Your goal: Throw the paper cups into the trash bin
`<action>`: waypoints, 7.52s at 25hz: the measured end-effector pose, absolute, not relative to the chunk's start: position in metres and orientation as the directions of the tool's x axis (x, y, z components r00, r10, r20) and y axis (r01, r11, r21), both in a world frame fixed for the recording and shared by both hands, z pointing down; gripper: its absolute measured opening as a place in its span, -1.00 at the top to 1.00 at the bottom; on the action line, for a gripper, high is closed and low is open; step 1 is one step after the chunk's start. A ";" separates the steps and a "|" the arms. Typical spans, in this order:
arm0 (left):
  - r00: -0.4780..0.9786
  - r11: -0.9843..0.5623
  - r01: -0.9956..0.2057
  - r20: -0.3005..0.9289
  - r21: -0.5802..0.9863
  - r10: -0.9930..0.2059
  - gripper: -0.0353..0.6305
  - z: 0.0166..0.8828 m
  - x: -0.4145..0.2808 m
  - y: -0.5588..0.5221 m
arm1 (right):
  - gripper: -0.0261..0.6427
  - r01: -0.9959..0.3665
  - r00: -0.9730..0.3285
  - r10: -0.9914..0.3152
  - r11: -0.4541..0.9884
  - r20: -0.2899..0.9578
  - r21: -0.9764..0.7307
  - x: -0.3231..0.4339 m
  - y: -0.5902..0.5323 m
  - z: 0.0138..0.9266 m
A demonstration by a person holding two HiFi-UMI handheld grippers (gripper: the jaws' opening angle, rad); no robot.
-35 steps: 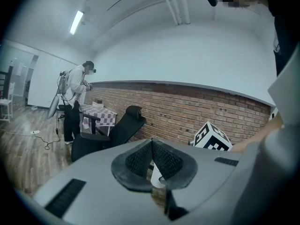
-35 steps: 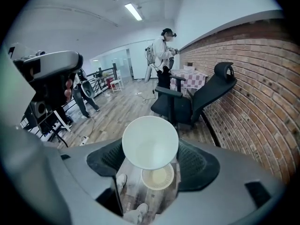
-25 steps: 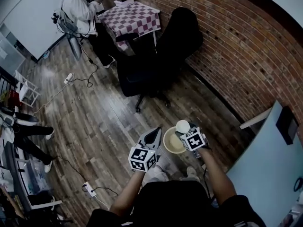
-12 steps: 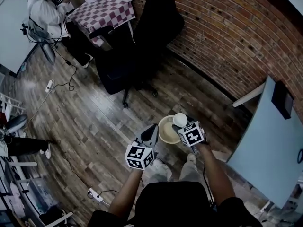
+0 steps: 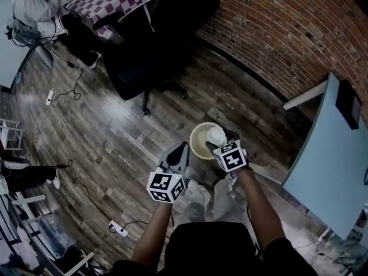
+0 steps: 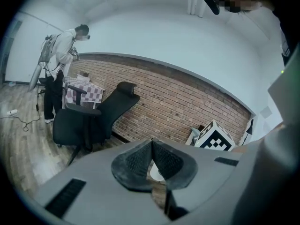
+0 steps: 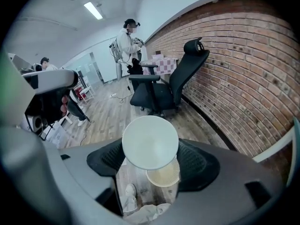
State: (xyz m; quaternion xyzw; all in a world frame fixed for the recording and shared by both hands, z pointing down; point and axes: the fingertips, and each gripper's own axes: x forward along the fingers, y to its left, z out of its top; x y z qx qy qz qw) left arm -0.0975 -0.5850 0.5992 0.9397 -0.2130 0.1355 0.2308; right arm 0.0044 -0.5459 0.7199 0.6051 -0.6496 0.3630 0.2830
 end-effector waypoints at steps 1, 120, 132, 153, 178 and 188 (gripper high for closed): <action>0.869 -0.796 -0.470 0.357 0.381 -0.342 0.87 0.604 -0.097 -0.585 | -0.12 -0.991 -0.107 -0.581 -0.002 0.807 -0.132 0.006 -0.547 0.726; 0.824 -0.817 -0.512 0.421 0.265 -0.379 0.87 0.646 -0.016 -0.541 | 0.90 -0.962 -0.247 -0.780 0.127 0.575 -0.242 0.035 -0.523 0.673; 0.857 -0.803 -0.512 0.247 0.304 -0.452 0.87 0.532 -0.019 -0.540 | 0.90 -0.964 -0.227 -0.896 0.152 0.382 -0.218 0.034 -0.532 0.542; 0.919 -0.897 -0.395 0.111 0.199 -0.379 0.87 0.442 -0.079 -0.481 | 0.91 -0.980 -0.160 -0.956 0.125 0.245 -0.153 -0.045 -0.466 0.457; 0.974 -0.968 -0.203 -0.075 0.149 -0.215 0.87 0.345 -0.192 -0.364 | 0.91 -0.992 0.003 -0.997 -0.013 0.078 -0.128 -0.166 -0.356 0.361; 0.974 -0.971 -0.191 -0.097 0.145 -0.206 0.87 0.338 -0.205 -0.343 | 0.91 -0.995 0.039 -0.998 -0.043 0.045 -0.089 -0.179 -0.332 0.345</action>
